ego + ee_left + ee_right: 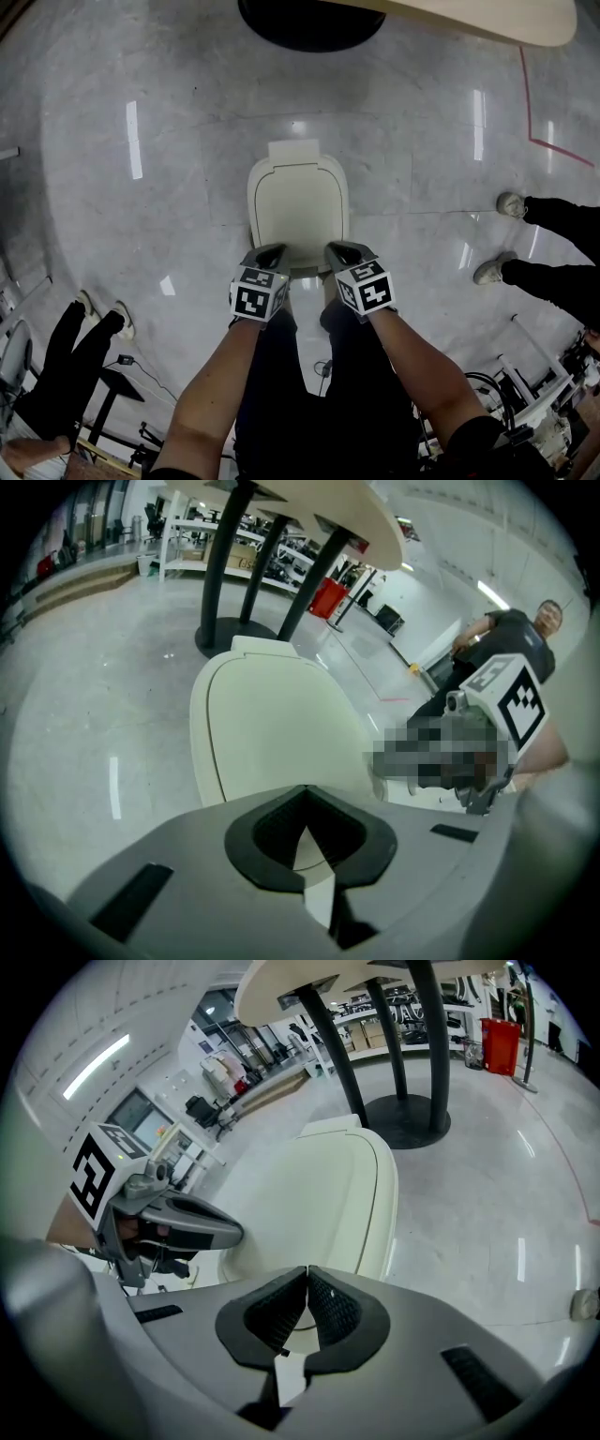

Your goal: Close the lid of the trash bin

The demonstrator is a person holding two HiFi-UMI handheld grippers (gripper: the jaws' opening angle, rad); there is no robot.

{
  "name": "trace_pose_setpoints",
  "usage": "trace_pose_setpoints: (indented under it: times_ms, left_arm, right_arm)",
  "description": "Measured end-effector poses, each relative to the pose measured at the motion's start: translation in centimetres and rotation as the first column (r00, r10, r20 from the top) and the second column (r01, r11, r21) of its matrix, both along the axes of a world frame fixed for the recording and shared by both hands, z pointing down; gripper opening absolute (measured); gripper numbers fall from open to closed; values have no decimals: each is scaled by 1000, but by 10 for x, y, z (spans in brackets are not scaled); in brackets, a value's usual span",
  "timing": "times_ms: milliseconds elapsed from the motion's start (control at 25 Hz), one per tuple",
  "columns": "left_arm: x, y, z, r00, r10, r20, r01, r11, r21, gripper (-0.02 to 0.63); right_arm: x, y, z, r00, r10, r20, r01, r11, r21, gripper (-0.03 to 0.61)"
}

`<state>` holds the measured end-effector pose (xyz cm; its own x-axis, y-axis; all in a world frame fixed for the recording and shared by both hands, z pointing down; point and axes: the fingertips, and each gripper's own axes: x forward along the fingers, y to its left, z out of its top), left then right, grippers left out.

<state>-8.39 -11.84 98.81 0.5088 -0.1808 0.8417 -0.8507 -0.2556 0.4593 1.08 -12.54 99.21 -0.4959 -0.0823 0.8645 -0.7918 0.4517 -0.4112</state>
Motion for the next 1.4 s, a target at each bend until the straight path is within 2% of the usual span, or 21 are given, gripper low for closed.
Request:
trace_pose_setpoints:
  times_ms: [200,280,360,480,560,680,800,920,1040,1240,1400]
  left_arm:
    - [4,0,-21,1000,-6,-26,7,1000,27,-3]
    - [0,-6,-46,1000,-21,-13,21,998,54,-3]
    - [-5,-19,-82,997,-70,-16,71,993,89,-3]
    - [-9,-71,-141,989,-123,-81,137,970,202,-3]
    - [-11,-106,-187,988,-112,-108,139,945,295,-3]
    - [-13,-123,-268,987,-102,-123,142,912,384,-3]
    - [-24,-144,-349,980,-139,-145,193,858,477,-3]
    - [-30,-171,-424,969,-156,-193,240,781,576,-3]
    - [-36,-190,-486,971,-128,-201,232,706,670,-3]
    - [-58,-193,-559,968,-128,-216,249,604,757,-3]
    - [-66,-182,-596,960,-127,-250,278,535,798,-3]
  right_arm:
    - [0,2,-17,1000,15,21,-15,1000,0,11]
    - [-1,-1,-44,999,17,38,-18,1000,26,11]
    - [-5,-9,-82,998,9,63,-13,998,64,11]
    - [-12,-59,-137,994,10,108,-29,983,180,11]
    - [-15,-98,-180,990,18,143,-55,963,263,11]
    - [-17,-121,-262,981,24,191,-89,936,341,11]
    - [-22,-140,-342,964,32,264,-142,901,410,11]
    - [-22,-168,-412,953,8,304,-166,851,498,11]
    - [-20,-194,-472,946,-28,324,-178,789,588,11]
    - [-19,-210,-556,914,-68,399,-240,702,670,11]
    - [-19,-209,-598,902,-137,409,-224,662,715,11]
